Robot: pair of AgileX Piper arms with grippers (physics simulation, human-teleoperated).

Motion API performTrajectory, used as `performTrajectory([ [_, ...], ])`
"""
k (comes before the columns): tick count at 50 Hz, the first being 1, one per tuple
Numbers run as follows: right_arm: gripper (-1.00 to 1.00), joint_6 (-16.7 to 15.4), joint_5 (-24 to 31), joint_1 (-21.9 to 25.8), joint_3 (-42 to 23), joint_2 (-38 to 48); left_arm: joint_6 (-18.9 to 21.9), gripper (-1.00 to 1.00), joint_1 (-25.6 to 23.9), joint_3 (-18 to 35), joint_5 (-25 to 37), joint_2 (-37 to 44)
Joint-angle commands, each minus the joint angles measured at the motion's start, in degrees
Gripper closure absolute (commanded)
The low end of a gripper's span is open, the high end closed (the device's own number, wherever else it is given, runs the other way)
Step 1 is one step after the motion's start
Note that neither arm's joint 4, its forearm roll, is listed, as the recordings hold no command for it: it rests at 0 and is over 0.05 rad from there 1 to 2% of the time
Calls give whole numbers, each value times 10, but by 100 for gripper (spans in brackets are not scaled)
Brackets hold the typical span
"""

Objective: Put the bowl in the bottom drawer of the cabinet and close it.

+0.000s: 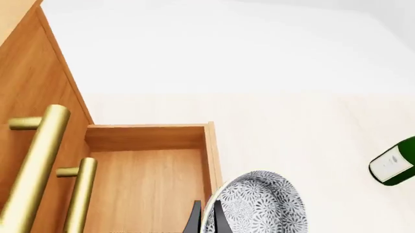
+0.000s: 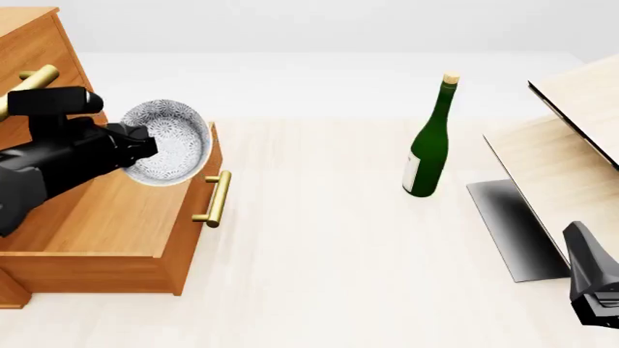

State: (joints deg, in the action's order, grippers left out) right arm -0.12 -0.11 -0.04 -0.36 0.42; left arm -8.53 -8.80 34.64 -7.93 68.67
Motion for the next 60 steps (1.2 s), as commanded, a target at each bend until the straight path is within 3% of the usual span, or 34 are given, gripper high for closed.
performTrajectory([
  [1, -100, -1, 0, 0, 0, 0, -11, 100, 33, -2, -10, 6],
  [12, -100, 0, 0, 0, 0, 0, -8, 100, 66, -3, -22, 21],
  [19, -100, 0, 0, 0, 0, 0, -28, 100, 78, -1, -25, 54],
  [60, -100, 0, 0, 0, 0, 0, -12, 100, 135, -35, -80, 86],
])
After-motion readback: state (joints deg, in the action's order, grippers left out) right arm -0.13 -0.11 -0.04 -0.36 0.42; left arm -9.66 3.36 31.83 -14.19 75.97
